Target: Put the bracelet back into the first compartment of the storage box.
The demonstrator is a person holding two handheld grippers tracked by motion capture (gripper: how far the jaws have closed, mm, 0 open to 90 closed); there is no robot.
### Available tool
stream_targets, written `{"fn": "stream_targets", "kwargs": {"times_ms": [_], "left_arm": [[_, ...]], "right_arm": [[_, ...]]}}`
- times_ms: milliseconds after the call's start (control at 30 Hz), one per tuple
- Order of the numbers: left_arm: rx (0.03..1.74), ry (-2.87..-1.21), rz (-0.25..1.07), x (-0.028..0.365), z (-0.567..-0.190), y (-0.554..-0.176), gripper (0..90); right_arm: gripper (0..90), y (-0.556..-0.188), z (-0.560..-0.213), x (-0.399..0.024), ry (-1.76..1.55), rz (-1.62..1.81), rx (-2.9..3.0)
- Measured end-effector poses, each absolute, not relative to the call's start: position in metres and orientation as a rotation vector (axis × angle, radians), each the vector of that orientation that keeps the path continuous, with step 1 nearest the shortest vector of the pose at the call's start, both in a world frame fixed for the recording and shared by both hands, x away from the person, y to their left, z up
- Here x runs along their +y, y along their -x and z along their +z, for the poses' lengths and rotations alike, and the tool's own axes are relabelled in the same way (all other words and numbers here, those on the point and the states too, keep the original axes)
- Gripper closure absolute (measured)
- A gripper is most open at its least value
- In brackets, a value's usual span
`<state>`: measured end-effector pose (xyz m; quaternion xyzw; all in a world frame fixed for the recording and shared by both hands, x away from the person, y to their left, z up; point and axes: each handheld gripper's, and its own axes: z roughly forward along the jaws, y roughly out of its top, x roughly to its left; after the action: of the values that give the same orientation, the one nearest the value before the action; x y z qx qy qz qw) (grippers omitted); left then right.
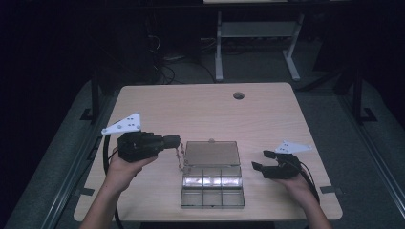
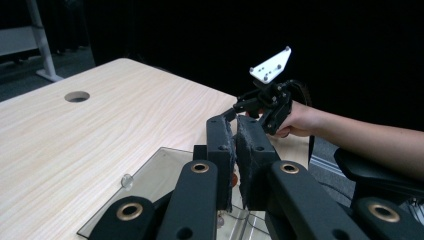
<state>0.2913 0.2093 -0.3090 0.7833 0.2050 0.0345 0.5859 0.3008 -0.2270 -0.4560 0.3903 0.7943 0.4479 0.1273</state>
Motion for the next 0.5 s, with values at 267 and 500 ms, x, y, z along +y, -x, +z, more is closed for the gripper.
{"fn": "stream_targets", "kwargs": {"times_ms": [267,500], "left_arm": [[0.492,-1.850,0.041,0.199,-0.324,-0.297,84.8],[0.515,-1.868,0.023,0.195,-0.338,-0.304,84.8]], "right_arm": [[28.6,-0.300,-0.456,-0.227,-1.142,1.301,2.309],[28.6,-0.301,-0.456,-0.228,-1.137,1.304,2.310]]}}
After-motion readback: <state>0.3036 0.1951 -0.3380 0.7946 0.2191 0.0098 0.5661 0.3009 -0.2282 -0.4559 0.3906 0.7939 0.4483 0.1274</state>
